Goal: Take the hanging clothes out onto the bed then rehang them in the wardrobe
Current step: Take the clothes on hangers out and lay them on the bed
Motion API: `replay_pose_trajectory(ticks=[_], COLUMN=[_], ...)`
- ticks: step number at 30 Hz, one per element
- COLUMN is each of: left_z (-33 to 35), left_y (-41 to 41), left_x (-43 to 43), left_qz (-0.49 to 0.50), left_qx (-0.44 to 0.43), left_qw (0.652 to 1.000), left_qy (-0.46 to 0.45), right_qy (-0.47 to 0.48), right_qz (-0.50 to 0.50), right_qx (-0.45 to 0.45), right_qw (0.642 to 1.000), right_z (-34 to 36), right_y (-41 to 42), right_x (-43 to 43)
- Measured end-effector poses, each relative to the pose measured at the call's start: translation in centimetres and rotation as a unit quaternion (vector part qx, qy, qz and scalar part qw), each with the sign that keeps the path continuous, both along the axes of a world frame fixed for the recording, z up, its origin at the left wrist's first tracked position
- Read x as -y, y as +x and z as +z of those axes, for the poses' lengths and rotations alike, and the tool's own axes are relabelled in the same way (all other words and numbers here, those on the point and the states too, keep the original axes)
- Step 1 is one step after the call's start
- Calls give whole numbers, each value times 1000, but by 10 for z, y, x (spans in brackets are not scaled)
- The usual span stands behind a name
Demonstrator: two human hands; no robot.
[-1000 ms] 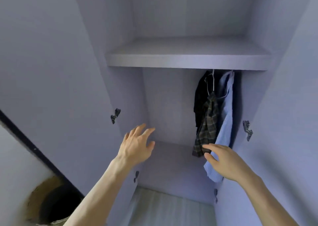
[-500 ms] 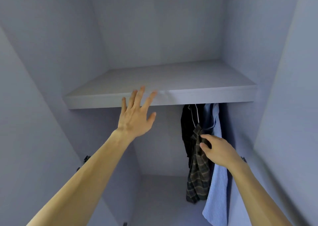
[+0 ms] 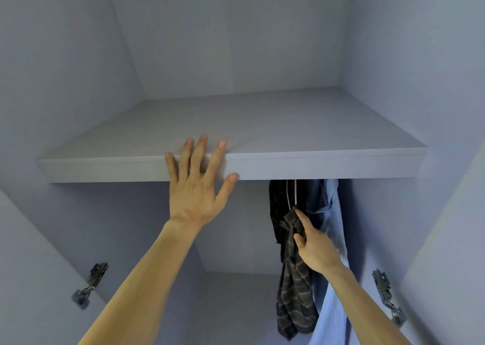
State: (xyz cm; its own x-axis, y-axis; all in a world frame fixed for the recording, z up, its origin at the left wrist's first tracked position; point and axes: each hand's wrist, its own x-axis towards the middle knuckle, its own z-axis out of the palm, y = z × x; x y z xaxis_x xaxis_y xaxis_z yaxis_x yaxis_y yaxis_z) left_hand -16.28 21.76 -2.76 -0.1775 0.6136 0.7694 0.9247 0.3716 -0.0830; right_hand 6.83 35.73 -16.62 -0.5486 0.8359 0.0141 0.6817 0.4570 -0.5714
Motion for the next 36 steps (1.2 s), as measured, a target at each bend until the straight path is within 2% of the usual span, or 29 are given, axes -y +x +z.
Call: replay_pose_trajectory(ticks=[3, 6, 8, 17, 21, 26, 30, 33, 36], left_z=[-3, -4, -4, -2, -2, -2, -1, -3, -32], left_y=[-3, -4, -4, -3, -3, -4, -2, 7, 29], left_x=[-4, -5, -5, -4, -3, -4, -3, -1, 18], left_qz=[7, 10, 12, 32, 37, 38, 35, 24, -26], left_qx=[-15, -25, -22, -18, -18, -24, -19, 24, 131], left_qw=[1000, 1000, 1000, 999, 999, 999, 999, 999, 989], left_qy=[8, 16, 16, -4, -9, -3, -5, 10, 57], right_qy=[-105, -286, -344, -406, -402, -413, -395, -380, -381], right_qz=[-20, -21, -6, 71, 86, 133, 173, 198, 217], right_qx=[-96, -233, -277, -269, -286, -322, -301, -255, -198], right_qw=[990, 929, 897, 871, 866, 841, 851, 867, 877], right_z=[-8, -1, 5, 18, 21, 38, 51, 40, 15], right_y=[-13, -23, -28, -50, -51, -54, -52, -48, -44], right_x=[-1, -7, -7, -11, -9, -2, 16, 41, 73])
